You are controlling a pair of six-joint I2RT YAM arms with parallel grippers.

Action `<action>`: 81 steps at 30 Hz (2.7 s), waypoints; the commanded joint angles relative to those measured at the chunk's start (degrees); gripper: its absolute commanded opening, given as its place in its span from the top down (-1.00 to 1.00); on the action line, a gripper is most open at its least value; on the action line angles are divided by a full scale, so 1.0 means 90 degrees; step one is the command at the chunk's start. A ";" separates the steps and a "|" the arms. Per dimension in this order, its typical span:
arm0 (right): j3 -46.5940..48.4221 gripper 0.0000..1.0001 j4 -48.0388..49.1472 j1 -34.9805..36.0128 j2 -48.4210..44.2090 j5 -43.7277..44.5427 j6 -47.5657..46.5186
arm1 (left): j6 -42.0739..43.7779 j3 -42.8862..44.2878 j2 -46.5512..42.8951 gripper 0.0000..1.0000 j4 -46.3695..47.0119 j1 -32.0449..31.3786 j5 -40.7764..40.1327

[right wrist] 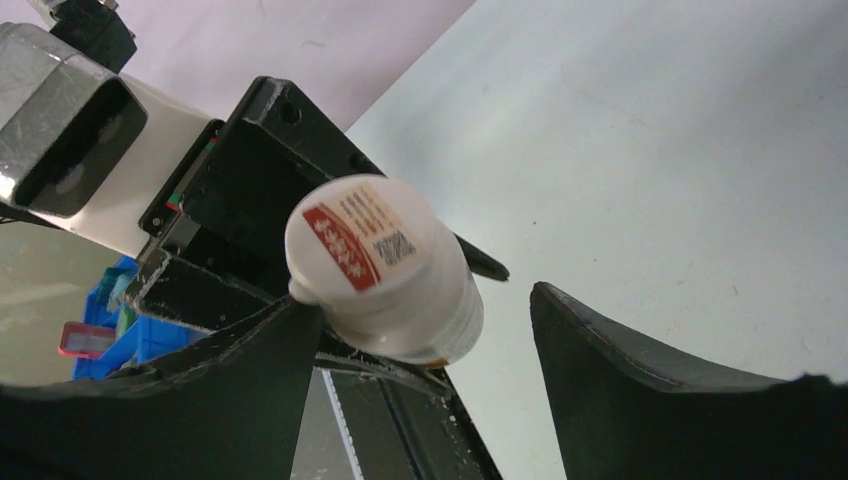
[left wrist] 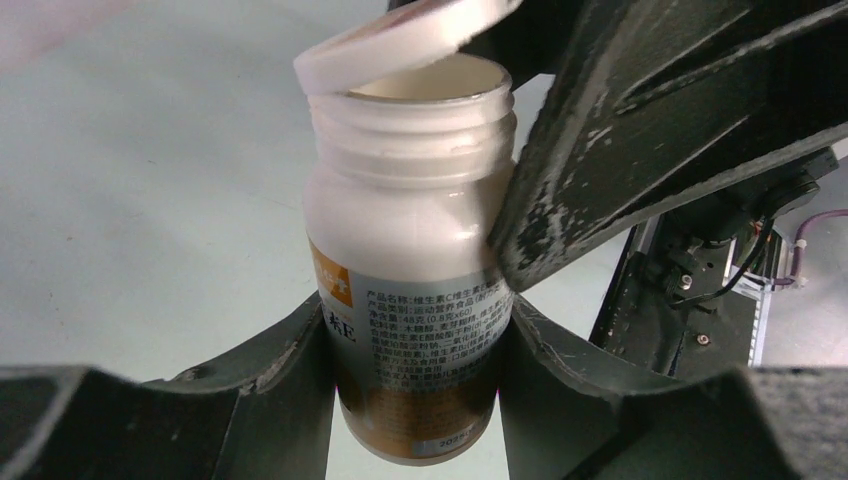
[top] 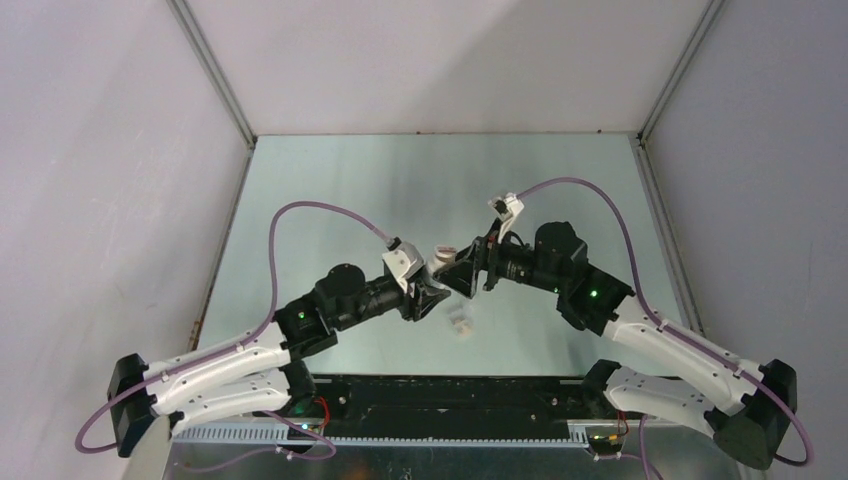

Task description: Sort the pills into containers

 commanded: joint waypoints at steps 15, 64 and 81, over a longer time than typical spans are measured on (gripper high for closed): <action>0.0927 0.30 -0.0058 0.0532 0.0936 0.1049 -0.0474 | -0.0516 -0.0118 -0.0247 -0.26 0.0626 0.0321 -0.0237; -0.0411 -0.97 0.2749 0.1359 0.3642 0.1806 -0.1714 | -0.5195 -0.1079 -0.1255 -0.50 -0.1686 0.2776 -0.0869; -0.0080 -0.46 0.1117 -0.0268 0.2794 -0.0626 0.2260 | -0.6080 -0.1604 -0.0952 -0.10 -0.0802 0.2785 -0.0472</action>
